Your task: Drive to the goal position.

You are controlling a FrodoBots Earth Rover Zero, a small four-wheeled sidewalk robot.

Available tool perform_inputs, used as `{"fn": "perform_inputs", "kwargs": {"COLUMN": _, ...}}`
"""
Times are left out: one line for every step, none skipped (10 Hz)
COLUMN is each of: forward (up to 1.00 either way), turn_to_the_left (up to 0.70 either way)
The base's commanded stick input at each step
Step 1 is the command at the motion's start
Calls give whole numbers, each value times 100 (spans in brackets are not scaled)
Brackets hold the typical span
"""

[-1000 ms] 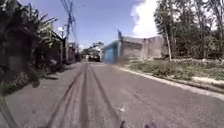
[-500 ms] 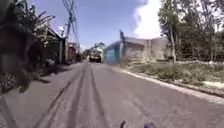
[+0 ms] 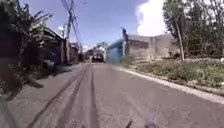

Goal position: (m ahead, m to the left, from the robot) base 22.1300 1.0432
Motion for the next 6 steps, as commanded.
{"fn": "perform_inputs", "kwargs": {"forward": 100, "turn_to_the_left": 0}}
{"fn": "perform_inputs", "kwargs": {"forward": 100, "turn_to_the_left": 0}}
{"fn": "perform_inputs", "kwargs": {"forward": 100, "turn_to_the_left": 6}}
{"fn": "perform_inputs", "kwargs": {"forward": 100, "turn_to_the_left": 39}}
{"fn": "perform_inputs", "kwargs": {"forward": 100, "turn_to_the_left": 39}}
{"fn": "perform_inputs", "kwargs": {"forward": 100, "turn_to_the_left": 40}}
